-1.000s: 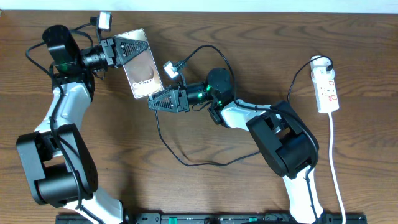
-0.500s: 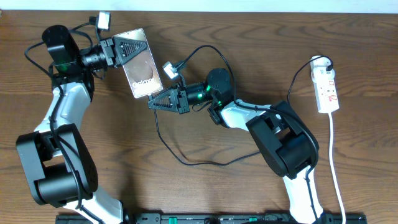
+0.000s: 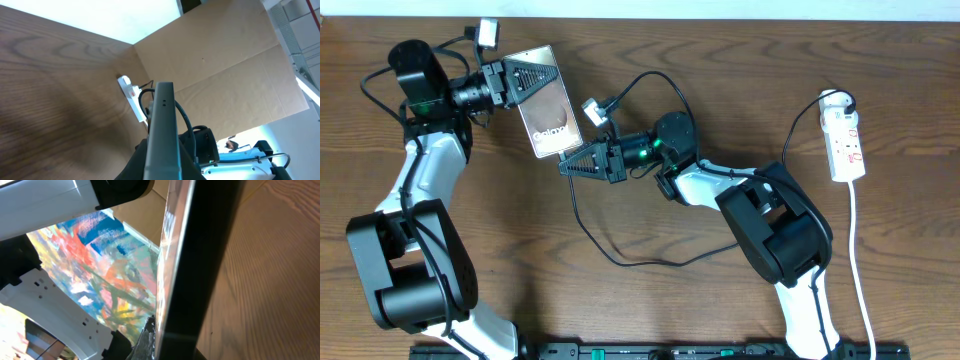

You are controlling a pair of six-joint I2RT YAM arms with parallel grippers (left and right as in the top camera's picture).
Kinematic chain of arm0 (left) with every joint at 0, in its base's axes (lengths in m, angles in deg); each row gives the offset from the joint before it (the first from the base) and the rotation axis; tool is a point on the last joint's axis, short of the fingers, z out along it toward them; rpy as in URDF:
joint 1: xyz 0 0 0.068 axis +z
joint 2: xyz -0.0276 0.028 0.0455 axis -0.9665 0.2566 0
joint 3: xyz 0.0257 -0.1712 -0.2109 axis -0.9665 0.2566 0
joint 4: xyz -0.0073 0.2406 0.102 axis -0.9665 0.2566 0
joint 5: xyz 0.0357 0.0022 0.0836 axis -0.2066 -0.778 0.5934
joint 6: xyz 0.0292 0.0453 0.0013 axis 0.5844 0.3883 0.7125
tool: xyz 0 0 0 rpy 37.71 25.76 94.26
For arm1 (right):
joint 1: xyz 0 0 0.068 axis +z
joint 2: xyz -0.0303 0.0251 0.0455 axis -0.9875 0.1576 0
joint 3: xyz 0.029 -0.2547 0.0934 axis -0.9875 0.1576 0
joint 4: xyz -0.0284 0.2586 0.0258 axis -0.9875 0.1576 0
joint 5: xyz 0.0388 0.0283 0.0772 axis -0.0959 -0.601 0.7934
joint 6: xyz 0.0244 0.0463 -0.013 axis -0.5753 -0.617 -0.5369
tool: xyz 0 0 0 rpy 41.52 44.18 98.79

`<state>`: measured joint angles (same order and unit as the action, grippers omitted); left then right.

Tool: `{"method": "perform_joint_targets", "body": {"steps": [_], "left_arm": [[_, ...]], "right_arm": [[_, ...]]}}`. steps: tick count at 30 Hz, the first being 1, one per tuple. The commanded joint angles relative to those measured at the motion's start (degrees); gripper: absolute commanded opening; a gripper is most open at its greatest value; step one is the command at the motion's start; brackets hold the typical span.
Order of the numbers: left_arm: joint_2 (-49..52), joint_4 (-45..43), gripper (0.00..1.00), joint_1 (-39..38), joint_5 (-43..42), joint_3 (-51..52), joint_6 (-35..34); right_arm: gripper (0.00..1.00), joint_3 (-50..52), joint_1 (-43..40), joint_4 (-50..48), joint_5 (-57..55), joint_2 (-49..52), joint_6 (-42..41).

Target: Plug charger to phone and switch on socket

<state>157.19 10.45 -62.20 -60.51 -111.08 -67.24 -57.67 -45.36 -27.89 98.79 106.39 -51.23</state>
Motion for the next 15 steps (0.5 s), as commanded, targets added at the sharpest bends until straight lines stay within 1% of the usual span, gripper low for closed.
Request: {"method": "perform_joint_targets", "body": {"steps": [1, 15], "left_arm": [[-0.85, -0.26, 0.08, -0.52, -1.81, -0.39, 1.07], [-0.85, -0.26, 0.07, -0.52, -1.81, -0.39, 1.68]], "right_arm": [[0.01, -0.74, -0.83, -0.87, -1.75, -0.31, -1.66], [0.01, -0.74, -1.20, 0.11, -5.01, -0.31, -5.95]]}}
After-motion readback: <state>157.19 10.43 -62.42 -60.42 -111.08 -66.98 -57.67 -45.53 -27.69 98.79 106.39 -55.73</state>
